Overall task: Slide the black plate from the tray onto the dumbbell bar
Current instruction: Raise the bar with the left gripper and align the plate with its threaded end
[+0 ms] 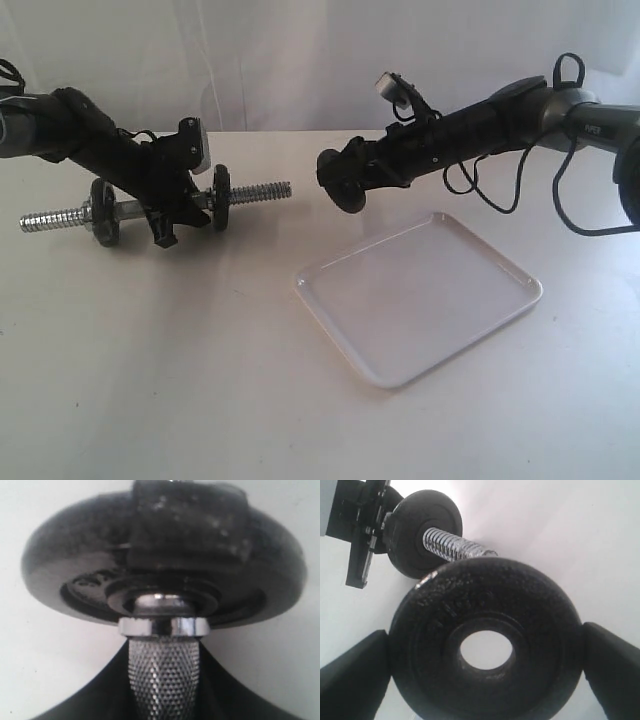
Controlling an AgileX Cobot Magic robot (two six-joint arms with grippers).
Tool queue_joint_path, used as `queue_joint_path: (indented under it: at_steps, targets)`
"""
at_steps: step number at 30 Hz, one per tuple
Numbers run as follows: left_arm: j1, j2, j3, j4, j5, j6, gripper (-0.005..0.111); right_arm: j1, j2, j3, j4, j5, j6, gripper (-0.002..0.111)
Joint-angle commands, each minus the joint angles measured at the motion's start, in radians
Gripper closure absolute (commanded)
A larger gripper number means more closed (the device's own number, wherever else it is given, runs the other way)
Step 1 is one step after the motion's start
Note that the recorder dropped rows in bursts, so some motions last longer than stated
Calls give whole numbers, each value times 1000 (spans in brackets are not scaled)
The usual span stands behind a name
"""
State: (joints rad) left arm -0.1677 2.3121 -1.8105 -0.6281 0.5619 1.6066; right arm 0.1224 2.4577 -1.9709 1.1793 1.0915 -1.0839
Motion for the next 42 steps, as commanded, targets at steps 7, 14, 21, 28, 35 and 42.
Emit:
queue_joint_path:
  at_steps: [7,14,21,28,35,42]
  targets:
    - [-16,-10,6,109,58,-94,107,-5,-2,-23,99,28,-34,108]
    - [-16,-19,6,132,58,-142,107,-5,-2,-23,101,28,-37,108]
    - [-9,-19,6,-86,68,-24,107,-5,-2,-23,103,32,-37,108]
    - [10,-91,6,-342,192,175,107,-27,-2,-23,170,97,-64,108]
    - [18,-113,6,-374,204,179,107,-29,-2,-15,171,123,-64,108]
    - [19,-113,6,-438,234,209,107,-32,28,-14,251,130,-90,108]
